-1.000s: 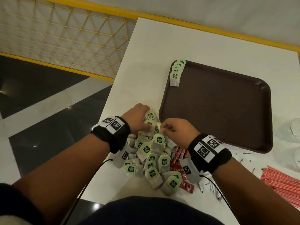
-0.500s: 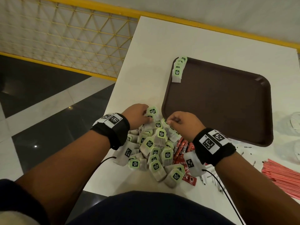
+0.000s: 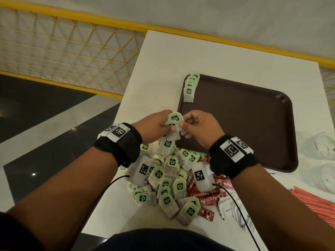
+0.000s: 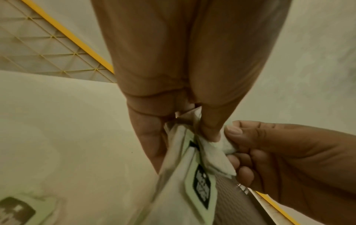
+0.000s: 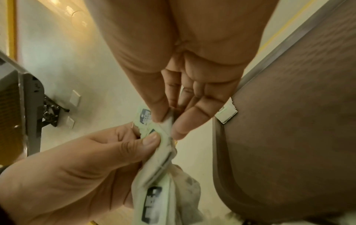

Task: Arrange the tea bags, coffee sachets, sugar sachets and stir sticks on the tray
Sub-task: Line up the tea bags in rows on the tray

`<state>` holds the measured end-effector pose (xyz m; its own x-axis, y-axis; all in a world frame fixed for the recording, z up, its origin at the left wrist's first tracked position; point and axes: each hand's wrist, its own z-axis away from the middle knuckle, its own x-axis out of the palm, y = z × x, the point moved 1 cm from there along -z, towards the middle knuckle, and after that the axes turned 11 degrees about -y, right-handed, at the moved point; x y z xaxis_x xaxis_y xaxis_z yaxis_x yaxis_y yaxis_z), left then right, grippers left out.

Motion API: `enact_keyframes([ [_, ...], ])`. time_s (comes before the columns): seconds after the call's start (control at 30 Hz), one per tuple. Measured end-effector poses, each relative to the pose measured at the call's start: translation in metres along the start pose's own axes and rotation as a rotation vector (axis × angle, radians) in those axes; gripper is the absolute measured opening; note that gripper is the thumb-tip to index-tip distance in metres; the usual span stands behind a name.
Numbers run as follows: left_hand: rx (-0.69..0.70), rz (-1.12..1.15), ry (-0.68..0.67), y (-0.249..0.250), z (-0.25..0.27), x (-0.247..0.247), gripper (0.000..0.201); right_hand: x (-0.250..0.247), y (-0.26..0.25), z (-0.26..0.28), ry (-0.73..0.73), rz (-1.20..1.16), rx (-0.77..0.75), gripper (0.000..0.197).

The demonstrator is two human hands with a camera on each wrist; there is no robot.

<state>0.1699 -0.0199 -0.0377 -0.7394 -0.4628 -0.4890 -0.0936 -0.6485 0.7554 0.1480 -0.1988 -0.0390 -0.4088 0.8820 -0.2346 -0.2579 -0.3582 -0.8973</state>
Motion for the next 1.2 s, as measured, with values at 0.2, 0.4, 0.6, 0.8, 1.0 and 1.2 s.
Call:
enact_keyframes([
  [0.2, -0.025, 0.132, -0.043, -0.014, -0.01, 0.006, 0.022, -0.008, 0.009, -0.004, -0.076, -0.238, 0.135, 0.013],
  [0.4, -0.062, 0.336, 0.0, -0.027, -0.009, 0.011, 0.026, -0.008, 0.021, -0.006, -0.108, -0.417, 0.282, 0.013],
  [0.6, -0.052, 0.513, 0.075, -0.03, -0.005, 0.003, 0.024, -0.013, 0.029, -0.012, -0.052, -0.527, 0.298, 0.009],
  [0.8, -0.06, 0.745, 0.106, -0.031, -0.004, 0.0, 0.017, -0.018, 0.032, -0.015, -0.009, -0.6, 0.282, 0.008],
  [1.0, -0.083, 0.859, 0.154, -0.032, -0.013, -0.005, 0.021, -0.03, 0.044, -0.035, 0.148, -0.501, 0.282, 0.013],
  [1.2, -0.074, 0.901, 0.196, -0.03, -0.03, -0.012, 0.027, -0.048, 0.048, -0.076, 0.272, -0.309, 0.259, 0.012],
])
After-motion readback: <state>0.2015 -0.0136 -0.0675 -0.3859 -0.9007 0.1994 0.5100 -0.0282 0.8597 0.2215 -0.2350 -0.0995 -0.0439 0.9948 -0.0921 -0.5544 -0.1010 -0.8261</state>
